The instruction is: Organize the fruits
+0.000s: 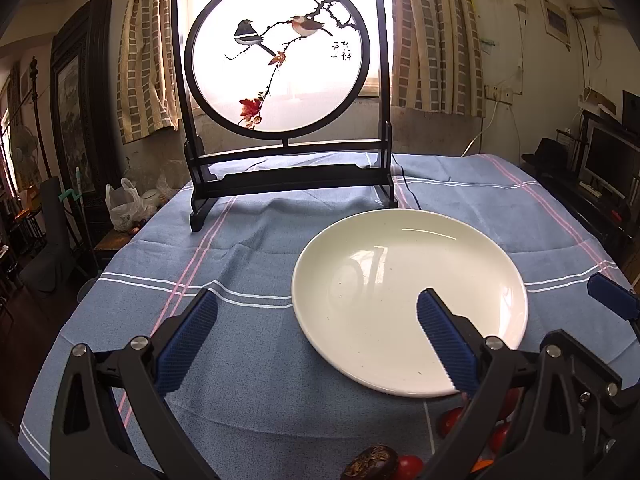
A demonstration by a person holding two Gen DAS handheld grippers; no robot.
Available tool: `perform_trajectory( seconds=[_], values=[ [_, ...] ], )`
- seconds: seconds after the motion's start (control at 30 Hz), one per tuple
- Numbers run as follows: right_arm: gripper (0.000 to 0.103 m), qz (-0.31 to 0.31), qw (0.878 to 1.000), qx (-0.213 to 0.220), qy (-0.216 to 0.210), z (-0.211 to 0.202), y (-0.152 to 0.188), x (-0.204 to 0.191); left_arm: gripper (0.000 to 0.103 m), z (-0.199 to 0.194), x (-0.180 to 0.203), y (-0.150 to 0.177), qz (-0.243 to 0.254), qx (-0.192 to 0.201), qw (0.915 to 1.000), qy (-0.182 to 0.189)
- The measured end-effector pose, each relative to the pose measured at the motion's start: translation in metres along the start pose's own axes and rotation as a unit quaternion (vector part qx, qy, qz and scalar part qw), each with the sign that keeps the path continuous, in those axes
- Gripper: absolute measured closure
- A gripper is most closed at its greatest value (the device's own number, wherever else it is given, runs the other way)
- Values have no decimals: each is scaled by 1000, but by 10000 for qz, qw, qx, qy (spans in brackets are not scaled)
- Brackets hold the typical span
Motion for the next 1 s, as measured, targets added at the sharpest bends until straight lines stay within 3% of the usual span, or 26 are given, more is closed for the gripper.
perform_trajectory(
  seconds=[0.83,1.0],
  values=[
    [4,-4,10000,5,-5,1,0,-1,5,-1,-2,1,14,5,10000,10],
    [4,31,10000,-5,-51,-4,-1,-1,5,-17,-21,-5,-91,182,9998,83]
  ],
)
Point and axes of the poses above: each gripper's, at about its wrist camera, not at the fingertips, and z roughly the way its jaws point, x to its right, y to its underside, the point moved 10 cm from there along z, roughly the way its jaws point
